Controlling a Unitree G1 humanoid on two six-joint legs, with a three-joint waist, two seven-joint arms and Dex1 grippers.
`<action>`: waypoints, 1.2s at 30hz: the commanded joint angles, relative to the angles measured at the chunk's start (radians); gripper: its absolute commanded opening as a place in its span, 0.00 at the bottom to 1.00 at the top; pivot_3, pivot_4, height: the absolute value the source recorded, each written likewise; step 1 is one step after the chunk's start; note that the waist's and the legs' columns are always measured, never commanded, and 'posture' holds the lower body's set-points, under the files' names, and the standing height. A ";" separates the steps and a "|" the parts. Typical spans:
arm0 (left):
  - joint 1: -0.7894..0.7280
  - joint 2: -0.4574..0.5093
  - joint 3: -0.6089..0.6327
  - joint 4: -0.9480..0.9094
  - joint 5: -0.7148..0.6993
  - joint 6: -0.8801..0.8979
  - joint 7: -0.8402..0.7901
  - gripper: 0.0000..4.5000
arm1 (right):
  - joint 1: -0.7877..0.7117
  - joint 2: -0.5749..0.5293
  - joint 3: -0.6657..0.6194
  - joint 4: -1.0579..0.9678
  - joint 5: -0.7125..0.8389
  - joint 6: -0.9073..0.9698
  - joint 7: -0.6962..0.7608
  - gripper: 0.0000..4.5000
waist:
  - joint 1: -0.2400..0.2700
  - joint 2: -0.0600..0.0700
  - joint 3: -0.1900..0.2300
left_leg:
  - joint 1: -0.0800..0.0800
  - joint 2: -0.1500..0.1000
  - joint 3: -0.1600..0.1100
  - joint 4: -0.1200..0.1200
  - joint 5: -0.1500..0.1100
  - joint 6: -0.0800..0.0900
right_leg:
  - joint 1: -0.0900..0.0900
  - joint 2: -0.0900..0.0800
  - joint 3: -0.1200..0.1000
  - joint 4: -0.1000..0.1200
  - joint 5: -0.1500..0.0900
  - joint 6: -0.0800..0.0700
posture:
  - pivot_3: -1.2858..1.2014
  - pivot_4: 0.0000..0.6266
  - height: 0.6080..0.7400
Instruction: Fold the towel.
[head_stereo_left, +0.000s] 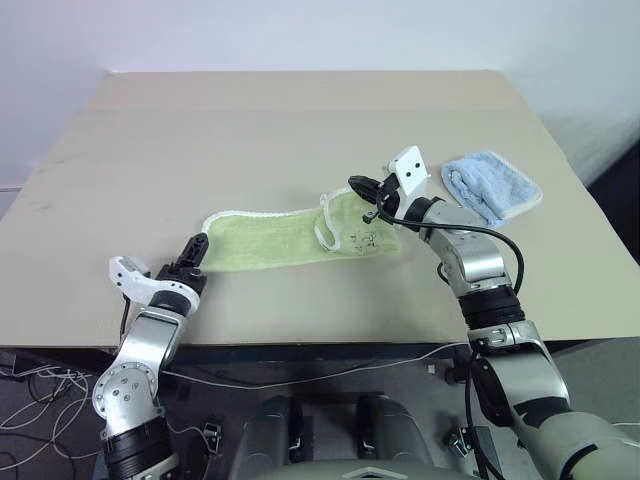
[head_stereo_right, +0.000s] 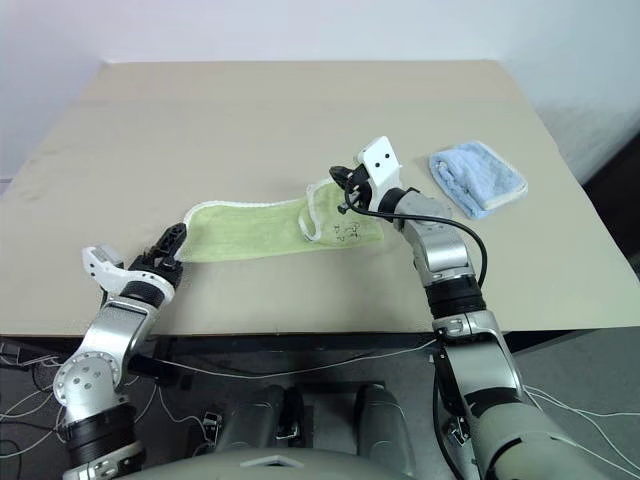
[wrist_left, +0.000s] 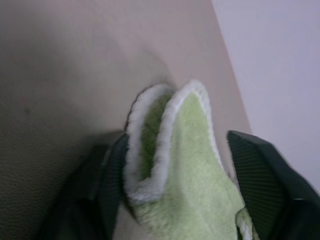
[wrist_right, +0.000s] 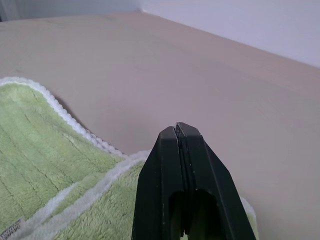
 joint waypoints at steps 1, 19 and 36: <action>-0.015 0.010 -0.001 0.003 -0.027 0.007 -0.004 0.43 | -0.001 0.001 -0.020 -0.061 0.013 0.001 -0.014 0.00 | -0.002 0.000 0.000 | 0.000 0.000 0.000 0.000 0.000 0.000 | 0.000 0.000 0.000 0.000 0.000 0.000 | 0.52 0.24 1.00; -0.087 0.230 0.190 0.034 -0.058 -0.077 -0.094 0.01 | 0.021 0.003 -0.022 -0.094 0.017 0.013 -0.040 0.00 | -0.008 -0.001 0.001 | -0.001 0.001 0.000 -0.002 0.000 -0.002 | -0.002 0.000 0.000 0.000 -0.001 -0.002 | 0.52 0.24 1.00; -0.346 0.464 -0.334 -0.053 0.341 0.055 -0.552 0.01 | 0.075 -0.009 -0.049 -0.147 0.013 0.016 -0.112 0.00 | -0.007 -0.001 0.002 | -0.002 0.000 0.003 -0.005 0.000 -0.006 | -0.004 0.002 0.001 -0.001 0.000 0.000 | 0.52 0.24 1.00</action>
